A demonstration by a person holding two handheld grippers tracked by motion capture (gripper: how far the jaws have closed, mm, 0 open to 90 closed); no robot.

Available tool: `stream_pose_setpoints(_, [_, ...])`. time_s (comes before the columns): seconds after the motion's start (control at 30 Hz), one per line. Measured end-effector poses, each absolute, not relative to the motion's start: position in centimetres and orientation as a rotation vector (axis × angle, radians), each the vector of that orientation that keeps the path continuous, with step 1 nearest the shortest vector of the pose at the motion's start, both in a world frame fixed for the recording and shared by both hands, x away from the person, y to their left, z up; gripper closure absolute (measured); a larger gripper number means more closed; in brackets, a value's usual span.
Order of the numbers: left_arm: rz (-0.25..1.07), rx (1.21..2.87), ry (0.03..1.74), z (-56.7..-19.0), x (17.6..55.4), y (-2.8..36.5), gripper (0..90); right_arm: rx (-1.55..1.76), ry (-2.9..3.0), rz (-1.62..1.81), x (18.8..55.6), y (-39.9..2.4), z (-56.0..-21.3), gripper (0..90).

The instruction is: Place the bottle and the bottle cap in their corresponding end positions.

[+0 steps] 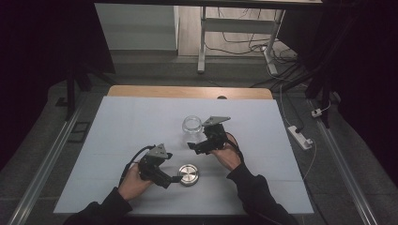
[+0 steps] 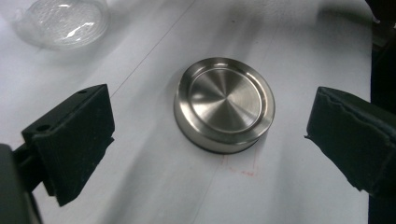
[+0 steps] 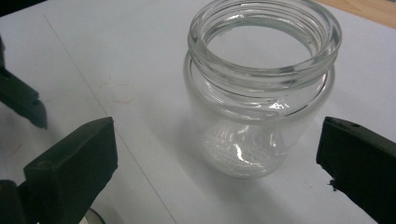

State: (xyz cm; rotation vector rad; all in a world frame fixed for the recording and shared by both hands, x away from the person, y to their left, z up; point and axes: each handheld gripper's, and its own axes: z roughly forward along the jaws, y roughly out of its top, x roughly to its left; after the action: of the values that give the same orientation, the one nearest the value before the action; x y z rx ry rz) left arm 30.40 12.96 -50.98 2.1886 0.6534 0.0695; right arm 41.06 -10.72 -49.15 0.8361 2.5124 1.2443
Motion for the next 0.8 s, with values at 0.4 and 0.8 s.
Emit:
stream_pose_setpoints(0.4, [0.074,2.157,0.67,-50.1,29.8,15.0,0.0,0.867,2.495,1.295,40.1,-11.8,-48.2,0.0])
stream_pose_setpoints(0.8, [0.095,2.115,0.732,-49.8,28.7,17.4,0.0,0.752,2.519,1.305,38.0,-12.1,-47.6,0.0])
